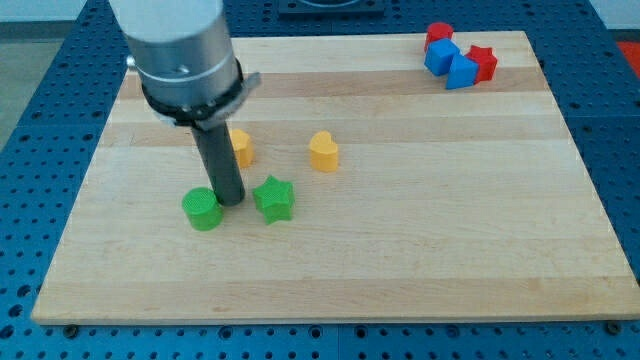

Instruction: Place the yellow circle towards the top left

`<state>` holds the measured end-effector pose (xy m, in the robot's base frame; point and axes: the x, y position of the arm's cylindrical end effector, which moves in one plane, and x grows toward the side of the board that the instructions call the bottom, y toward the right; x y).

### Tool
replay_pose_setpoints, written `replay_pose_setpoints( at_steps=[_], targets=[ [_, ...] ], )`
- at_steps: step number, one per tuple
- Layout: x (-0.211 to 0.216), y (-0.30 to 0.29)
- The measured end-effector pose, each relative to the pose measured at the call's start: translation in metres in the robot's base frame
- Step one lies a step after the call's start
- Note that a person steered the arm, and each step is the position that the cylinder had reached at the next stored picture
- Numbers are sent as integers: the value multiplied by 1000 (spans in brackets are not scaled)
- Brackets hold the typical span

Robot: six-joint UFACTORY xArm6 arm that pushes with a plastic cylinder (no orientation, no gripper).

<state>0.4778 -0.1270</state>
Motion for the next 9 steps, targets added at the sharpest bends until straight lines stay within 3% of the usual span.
replay_pose_setpoints(
  at_steps=[2, 6, 7, 8, 9],
  targets=[
    [-51, -38],
    [-36, -25],
    [-2, -17],
    [0, -13],
    [-13, 29]
  ],
)
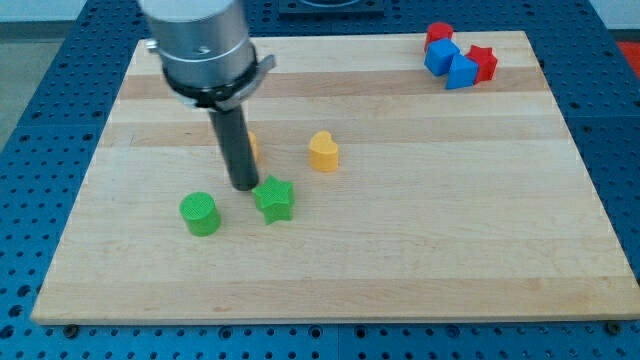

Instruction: Place the yellow circle towards the top left

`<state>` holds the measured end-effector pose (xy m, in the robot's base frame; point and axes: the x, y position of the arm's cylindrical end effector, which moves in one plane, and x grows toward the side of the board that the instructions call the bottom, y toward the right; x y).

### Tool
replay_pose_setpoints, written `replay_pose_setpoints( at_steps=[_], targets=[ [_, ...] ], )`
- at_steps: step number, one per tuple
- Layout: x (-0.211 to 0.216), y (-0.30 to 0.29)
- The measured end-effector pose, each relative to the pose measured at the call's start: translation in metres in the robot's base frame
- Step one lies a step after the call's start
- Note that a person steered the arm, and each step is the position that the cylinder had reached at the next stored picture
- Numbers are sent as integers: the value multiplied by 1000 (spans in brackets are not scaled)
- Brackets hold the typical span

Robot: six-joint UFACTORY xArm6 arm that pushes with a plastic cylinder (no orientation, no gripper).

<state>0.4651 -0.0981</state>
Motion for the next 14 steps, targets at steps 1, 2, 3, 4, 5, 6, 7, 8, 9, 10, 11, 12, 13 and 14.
replay_pose_setpoints(
  at_steps=[1, 2, 3, 4, 5, 6, 7, 8, 9, 10, 11, 12, 13, 14],
  targets=[
    [-5, 0],
    [-25, -1],
    [-63, -12],
    [-66, -20],
    [-66, -25],
    [-72, -37],
    [-106, -42],
    [-113, -43],
    [-116, -50],
    [-123, -54],
    [-144, -69],
    [-145, -69],
    [-178, -99],
    [-178, -99]
  ],
)
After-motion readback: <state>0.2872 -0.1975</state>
